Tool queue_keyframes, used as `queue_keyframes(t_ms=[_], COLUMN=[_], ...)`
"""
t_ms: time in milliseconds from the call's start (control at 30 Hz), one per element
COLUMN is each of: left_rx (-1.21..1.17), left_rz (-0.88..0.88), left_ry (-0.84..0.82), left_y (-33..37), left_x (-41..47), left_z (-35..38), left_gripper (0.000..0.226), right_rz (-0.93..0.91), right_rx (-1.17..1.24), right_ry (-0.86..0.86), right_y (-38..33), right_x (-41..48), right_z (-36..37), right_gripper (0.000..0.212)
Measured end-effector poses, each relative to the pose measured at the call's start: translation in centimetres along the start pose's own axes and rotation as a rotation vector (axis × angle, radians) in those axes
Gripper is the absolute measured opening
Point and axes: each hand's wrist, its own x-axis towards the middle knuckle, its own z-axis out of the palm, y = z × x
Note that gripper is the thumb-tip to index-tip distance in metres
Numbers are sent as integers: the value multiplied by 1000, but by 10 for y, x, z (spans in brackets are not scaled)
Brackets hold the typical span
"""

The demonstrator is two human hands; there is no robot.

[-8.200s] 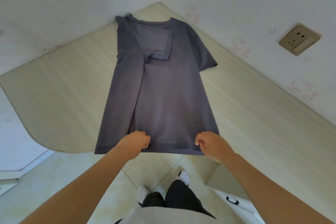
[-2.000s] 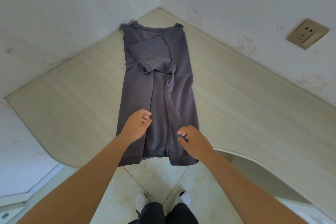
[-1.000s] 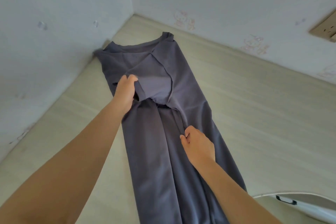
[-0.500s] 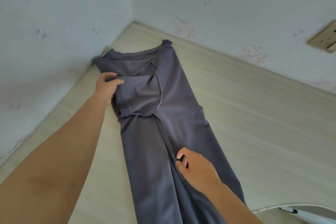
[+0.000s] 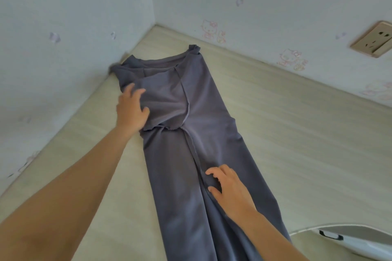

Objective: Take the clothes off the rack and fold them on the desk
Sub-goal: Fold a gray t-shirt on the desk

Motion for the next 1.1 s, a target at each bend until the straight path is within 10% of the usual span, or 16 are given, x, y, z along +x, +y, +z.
queue_keyframes(t_ms=[233,633,833,1100], left_rx=[-51,11,64,-115], left_rz=[364,139,-55,-242], left_ry=[-237,-158,-137,-249], left_y=[42,91,116,123], left_x=[-159,-371,-419,-416], left_z=[40,62,71,48], left_gripper=[48,27,46,6], right_rz=[-183,-266,-254,-40], right_rx=[-135,-104,-194,-240], right_ry=[-29,149,-1,-116], right_y=[19,75,73,59], right_x=[-31,-110,-144,-146], right_z=[8,5,9,-1], right_gripper=[45,9,33,16])
